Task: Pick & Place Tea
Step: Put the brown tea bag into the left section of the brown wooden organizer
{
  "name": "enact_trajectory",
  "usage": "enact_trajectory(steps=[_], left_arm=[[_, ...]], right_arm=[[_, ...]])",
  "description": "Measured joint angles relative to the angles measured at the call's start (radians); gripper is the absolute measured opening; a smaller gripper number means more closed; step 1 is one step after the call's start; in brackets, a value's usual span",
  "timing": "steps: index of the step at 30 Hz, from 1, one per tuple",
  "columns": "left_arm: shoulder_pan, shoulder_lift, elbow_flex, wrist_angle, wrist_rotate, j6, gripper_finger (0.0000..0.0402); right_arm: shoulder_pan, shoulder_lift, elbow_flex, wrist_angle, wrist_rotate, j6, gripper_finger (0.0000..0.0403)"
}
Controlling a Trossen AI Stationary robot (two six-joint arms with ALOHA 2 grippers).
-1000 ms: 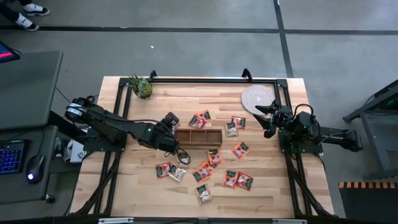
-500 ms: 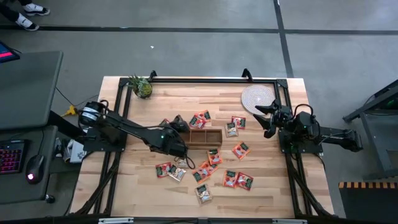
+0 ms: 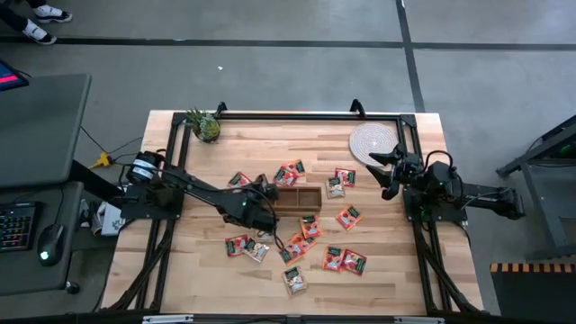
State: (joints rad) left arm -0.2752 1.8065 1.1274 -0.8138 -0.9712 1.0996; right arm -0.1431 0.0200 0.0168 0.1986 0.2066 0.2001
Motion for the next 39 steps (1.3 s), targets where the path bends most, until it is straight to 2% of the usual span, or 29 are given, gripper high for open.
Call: enact_trajectory(steps=[9,20,30,39], left_arm=[[0.0,-0.001,0.0,-0.004,0.095,0.0,0.0],[0.001,0.047,-0.001,0.023,0.098,0.075,0.0],[0.001,0.046,0.0,0.038,0.123,0.072,0.0001],[0.001,0.044,0.0,0.035,0.18,0.014,0.0032]], right_arm=[[0.0,0.0,0.0,0.0,0.0,0.0,0.0225],[0.0,0.0,0.0,0.0,0.0,0.0,0.0225],[0.0,0.0,0.0,0.0,0.0,0.0,0.0225],[0.0,0.0,0.0,0.0,0.0,0.0,0.0225]])
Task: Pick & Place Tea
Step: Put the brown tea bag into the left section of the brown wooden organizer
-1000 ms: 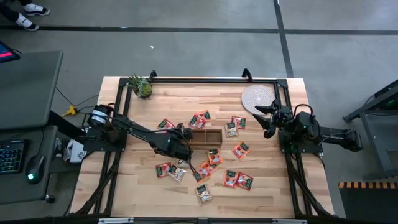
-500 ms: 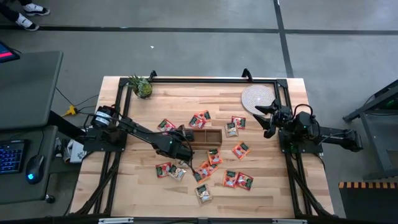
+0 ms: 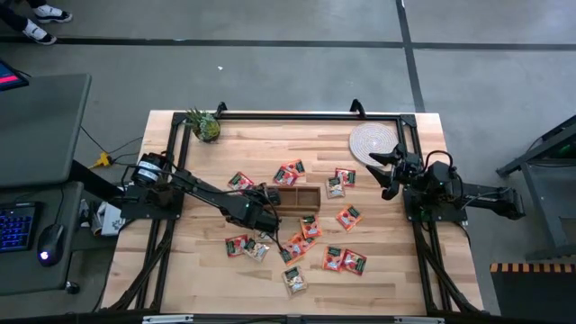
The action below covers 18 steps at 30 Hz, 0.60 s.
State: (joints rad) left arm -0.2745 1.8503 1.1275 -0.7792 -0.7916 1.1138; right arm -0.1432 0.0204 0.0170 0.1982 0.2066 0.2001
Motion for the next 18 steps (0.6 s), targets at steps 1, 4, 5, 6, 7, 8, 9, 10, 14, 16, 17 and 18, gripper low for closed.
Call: enact_trajectory(steps=[1,4,5,6,7,8,9,10,14,16,17,18], left_arm=[[0.0,0.0,0.0,0.001,0.002,-0.01,0.0038],[0.0,0.0,0.0,-0.001,0.012,-0.022,0.0064],[0.0,0.0,0.0,0.0,0.015,-0.023,0.0073],[0.0,0.0,0.0,0.0,0.015,-0.023,0.0083],[0.0,0.0,0.0,0.0,0.014,-0.023,0.0094],[0.0,0.0,0.0,0.001,0.008,-0.023,0.0104],[0.0,0.0,0.0,0.0,-0.003,-0.023,0.0113],[0.0,0.0,0.0,0.0,-0.016,-0.023,0.0122],[0.0,0.0,0.0,0.003,-0.09,-0.023,0.015],[0.0,0.0,0.0,0.003,-0.116,-0.022,0.0159],[0.0,0.0,0.0,0.002,-0.124,-0.022,0.0162],[0.0,0.0,0.0,0.002,-0.134,-0.022,0.0164]], right_arm=[[0.0,0.0,0.0,0.0,0.0,0.0,0.0224],[0.0,0.0,0.0,0.0,0.0,0.0,0.0225],[0.0,0.0,0.0,0.0,0.0,0.0,0.0224],[0.0,0.0,0.0,0.0,0.0,0.0,0.0224],[0.0,0.0,0.0,0.0,0.0,0.0,0.0224],[0.0,0.0,0.0,0.0,0.0,0.0,0.0225],[0.0,0.0,0.0,0.0,0.0,0.0,0.0224],[0.0,0.0,0.0,0.0,0.0,0.0,0.0224],[0.0,0.0,0.0,0.0,0.0,0.0,0.0224],[0.0,0.0,0.0,0.0,0.0,0.0,0.0224],[0.0,0.0,0.0,0.0,0.0,0.0,0.0225],[0.0,0.0,0.0,0.0,0.0,0.0,0.0224]])
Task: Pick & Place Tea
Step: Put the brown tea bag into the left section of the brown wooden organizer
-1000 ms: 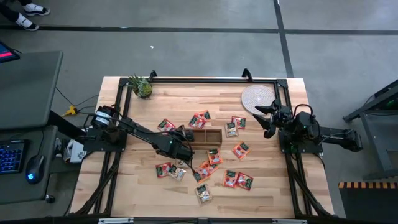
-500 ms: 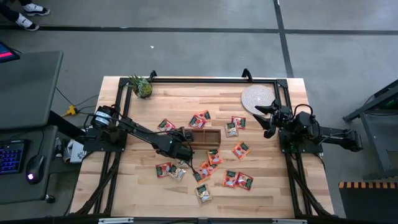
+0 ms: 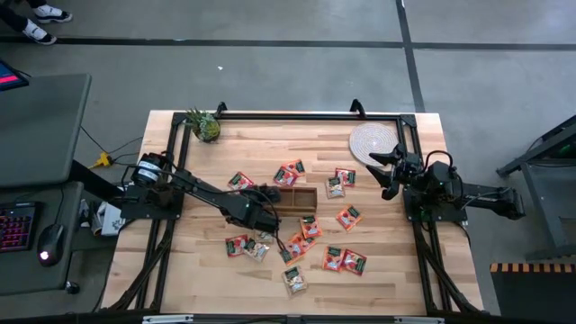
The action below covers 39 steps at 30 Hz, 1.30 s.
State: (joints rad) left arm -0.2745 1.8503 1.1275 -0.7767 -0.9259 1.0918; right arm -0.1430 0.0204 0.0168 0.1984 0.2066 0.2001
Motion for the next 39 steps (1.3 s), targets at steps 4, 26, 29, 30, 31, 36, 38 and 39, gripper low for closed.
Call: enact_trajectory(steps=[4,26,29,30,31,36,38,39], left_arm=[[0.0,-0.01,0.0,-0.006,-0.047,-0.001,0.0166],[0.0,-0.157,0.299,-0.465,-0.121,-0.718,0.0166],[0.0,-0.185,0.322,-0.505,-0.085,-0.913,0.0166],[0.0,-0.193,0.329,-0.528,-0.061,-0.984,0.0166],[-0.001,-0.2,0.338,-0.537,-0.035,-1.061,0.0166],[-0.001,-0.262,0.349,-0.582,0.16,-1.438,0.0166],[-0.001,-0.282,0.347,-0.598,0.233,-1.579,0.0166],[-0.001,-0.292,0.346,-0.605,0.266,-1.641,0.0166]], right_arm=[[0.0,0.0,0.0,0.0,0.0,0.0,0.0225],[0.0,0.0,0.0,-0.01,0.0,0.0,0.0224],[0.0,0.0,0.0,-0.01,0.0,0.0,0.0225],[0.0,0.0,0.0,-0.011,0.0,0.0,0.0224],[0.0,0.0,0.0,-0.012,0.0,0.0,0.0224],[0.0,0.0,0.0,-0.016,0.0,0.0,0.0224],[0.0,0.0,0.0,-0.017,0.0,0.0,0.0225],[0.0,0.0,0.0,-0.018,0.0,0.0,0.0224]])
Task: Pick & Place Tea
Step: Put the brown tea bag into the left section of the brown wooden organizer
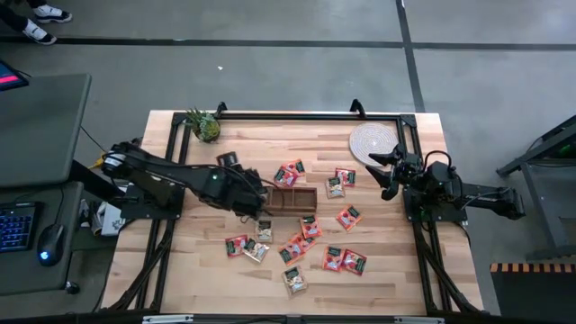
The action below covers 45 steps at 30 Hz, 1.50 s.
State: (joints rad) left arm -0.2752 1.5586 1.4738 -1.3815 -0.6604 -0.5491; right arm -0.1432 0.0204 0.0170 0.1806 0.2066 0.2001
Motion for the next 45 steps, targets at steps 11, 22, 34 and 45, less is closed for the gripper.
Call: enact_trajectory(steps=[11,22,34,45], left_arm=[[-0.05,-0.12,-0.074,-0.023,0.176,-0.679,0.0166],[-0.309,-0.274,-0.328,0.16,0.085,-1.181,0.0166],[-0.488,-0.333,-0.645,0.647,0.074,-1.444,0.0166],[-0.484,-0.256,-0.726,0.927,0.101,-1.445,0.0166]], right_arm=[[0.0,0.0,0.0,-0.003,0.0,0.0,0.0224],[0.0,0.0,0.0,-0.004,0.0,0.0,0.0225],[0.0,0.0,0.0,-0.003,0.0,0.0,0.0225],[0.0,0.0,0.0,-0.003,0.0,0.0,0.0224]])
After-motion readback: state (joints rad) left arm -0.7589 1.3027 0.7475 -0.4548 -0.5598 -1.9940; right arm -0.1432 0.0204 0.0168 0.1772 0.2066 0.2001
